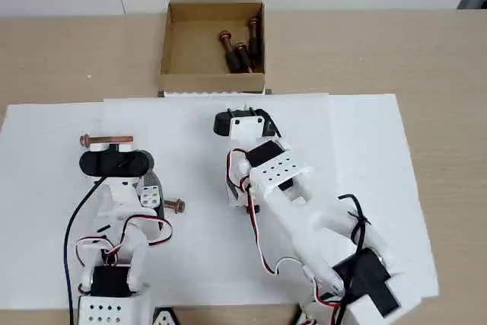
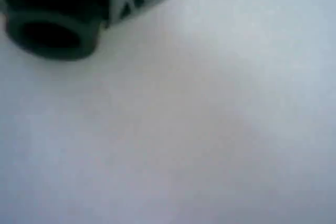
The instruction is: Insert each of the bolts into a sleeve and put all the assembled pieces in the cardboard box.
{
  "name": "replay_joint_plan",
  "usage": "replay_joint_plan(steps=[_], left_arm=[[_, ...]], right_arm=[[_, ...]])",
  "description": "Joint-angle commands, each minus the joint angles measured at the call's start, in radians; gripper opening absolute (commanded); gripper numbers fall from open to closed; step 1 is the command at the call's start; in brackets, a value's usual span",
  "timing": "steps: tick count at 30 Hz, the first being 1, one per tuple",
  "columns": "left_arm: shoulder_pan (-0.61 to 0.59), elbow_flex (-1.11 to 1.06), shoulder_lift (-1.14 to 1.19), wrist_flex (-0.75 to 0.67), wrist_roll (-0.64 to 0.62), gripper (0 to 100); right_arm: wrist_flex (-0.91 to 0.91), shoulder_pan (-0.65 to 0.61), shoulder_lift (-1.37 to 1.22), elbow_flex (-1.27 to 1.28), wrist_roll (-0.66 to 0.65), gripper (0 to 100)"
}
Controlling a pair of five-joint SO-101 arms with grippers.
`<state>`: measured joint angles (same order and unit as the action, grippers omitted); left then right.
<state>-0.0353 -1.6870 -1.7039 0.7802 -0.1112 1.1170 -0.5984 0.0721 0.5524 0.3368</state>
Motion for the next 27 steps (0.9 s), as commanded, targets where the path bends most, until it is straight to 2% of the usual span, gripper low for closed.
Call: replay_joint_plan(steps=[1, 8, 18, 22, 27], left_arm=[[-0.003, 0.002, -0.011, -0.021, 0.002, 1], [-0.003, 0.004, -0.011, -0.021, 0.003, 1], [-0.003, 0.004, -0.011, -0.021, 0.003, 1], [-0.003, 0.005, -0.011, -0.021, 0.003, 1], [-0.015, 0.033, -0.003, -0.014, 0.002, 1]], right_arm=[[0.001, -0.008, 0.007, -0.031, 0.008, 0.2], [0.176, -0.007, 0.007, -0.276, 0.049, 0.3], [0.556, 0.033, 0.007, -0.727, 0.097, 0.3], [0.596, 0.077, 0.035, -0.770, 0.098, 0.3], [0.591, 0.090, 0.203, -0.769, 0.092, 0.3]])
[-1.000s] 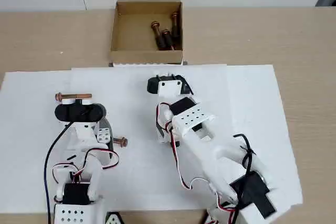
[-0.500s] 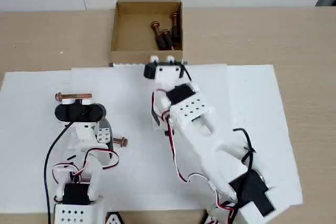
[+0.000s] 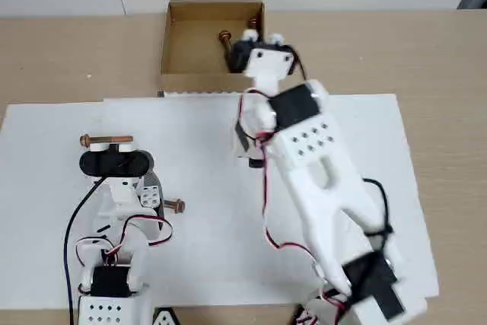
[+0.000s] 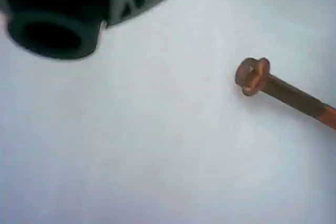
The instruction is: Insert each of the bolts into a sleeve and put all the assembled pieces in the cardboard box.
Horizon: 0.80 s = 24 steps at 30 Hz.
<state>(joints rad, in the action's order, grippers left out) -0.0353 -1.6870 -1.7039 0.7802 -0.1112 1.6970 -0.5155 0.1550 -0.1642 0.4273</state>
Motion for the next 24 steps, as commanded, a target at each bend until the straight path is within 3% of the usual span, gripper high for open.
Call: replay_joint_plan(steps=[1, 6, 13, 17, 24], left_arm=[[-0.035, 0.056, -0.003, 0.011, 0.000, 1], [-0.114, 0.213, -0.002, 0.138, 0.003, 1], [-0.110, 0.409, 0.031, 0.296, 0.005, 1], [-0.110, 0.572, 0.178, 0.391, 0.026, 1], [-0.112, 0.863, 0.525, 0.543, 0.210, 1]], right_arm=[[0.015, 0.007, 0.150, -0.052, 0.002, 0.3], [0.018, 0.024, 0.262, 0.012, -0.005, 0.3], [0.010, 0.107, 0.383, 0.269, -0.017, 0.3], [-0.002, 0.143, 0.450, 0.376, -0.018, 0.3], [-0.056, 0.154, 0.596, 0.552, -0.015, 0.3]])
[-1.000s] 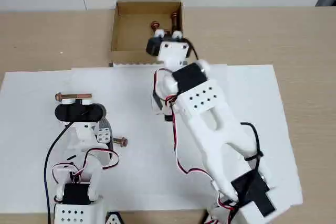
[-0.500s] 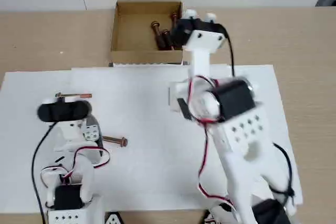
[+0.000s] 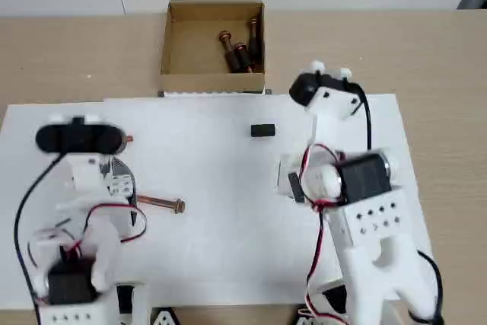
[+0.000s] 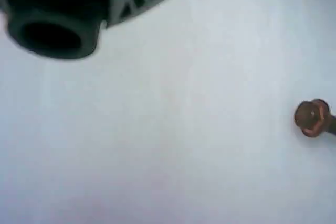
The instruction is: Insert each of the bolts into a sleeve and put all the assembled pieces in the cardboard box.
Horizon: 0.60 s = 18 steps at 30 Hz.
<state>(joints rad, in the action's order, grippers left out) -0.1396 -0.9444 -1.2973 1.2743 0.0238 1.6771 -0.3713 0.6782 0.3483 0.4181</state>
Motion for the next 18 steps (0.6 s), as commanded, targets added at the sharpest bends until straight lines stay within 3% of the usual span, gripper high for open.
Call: replay_joint_plan(steps=[1, 15, 18], left_arm=[[-0.008, 0.145, 0.160, 0.064, 0.114, 1], [-0.011, 0.217, 0.411, 0.109, 0.637, 1], [-0.006, 0.219, 0.476, 0.095, 0.692, 1]], right_arm=[[-0.048, 0.010, 0.097, 0.068, -0.006, 0.3], [-0.136, 0.010, 0.378, 0.376, -0.008, 0.3], [-0.134, 0.005, 0.400, 0.400, -0.009, 0.3]])
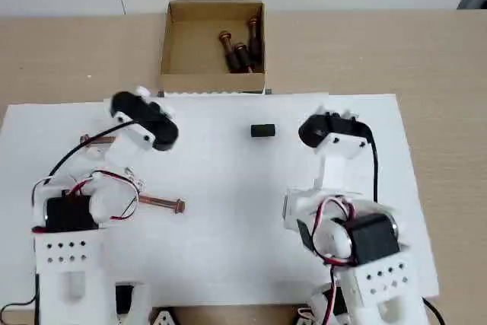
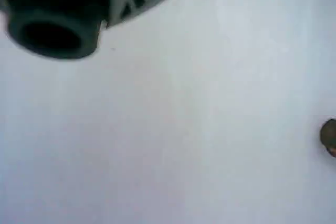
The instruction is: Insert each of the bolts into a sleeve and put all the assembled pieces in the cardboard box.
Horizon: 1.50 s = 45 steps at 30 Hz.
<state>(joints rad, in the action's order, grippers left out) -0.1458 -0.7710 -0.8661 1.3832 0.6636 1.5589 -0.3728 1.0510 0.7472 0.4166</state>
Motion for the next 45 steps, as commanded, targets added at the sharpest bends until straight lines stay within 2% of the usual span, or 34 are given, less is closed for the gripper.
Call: replay_joint_plan(steps=[1, 6, 11, 18, 24, 31, 40, 45], left_arm=[[0.000, 0.047, 0.077, -0.014, 0.063, 1], [0.031, 0.128, 0.262, 0.075, 0.195, 1], [0.112, 0.236, 0.376, 0.158, 0.339, 1], [0.178, 0.252, 0.476, 0.161, 0.542, 1], [0.178, 0.257, 0.615, 0.152, 0.657, 8], [0.181, 0.257, 0.715, 0.140, 0.750, 8], [0.183, 0.255, 0.806, -0.006, 0.764, 8], [0.183, 0.255, 0.832, -0.029, 0.764, 8]], right_arm=[[-0.015, 0.007, 0.028, 0.006, -0.008, 0.3], [-0.021, 0.007, 0.028, 0.020, -0.009, 0.3], [-0.064, 0.007, 0.027, 0.080, -0.009, 0.3], [-0.082, 0.012, 0.025, 0.095, -0.063, 0.3], [-0.124, 0.010, 0.025, 0.095, -0.074, 0.3], [-0.136, 0.008, 0.025, 0.095, -0.075, 0.3], [-0.136, 0.007, 0.024, 0.095, -0.075, 0.3], [-0.136, 0.007, 0.024, 0.095, -0.075, 0.3]])
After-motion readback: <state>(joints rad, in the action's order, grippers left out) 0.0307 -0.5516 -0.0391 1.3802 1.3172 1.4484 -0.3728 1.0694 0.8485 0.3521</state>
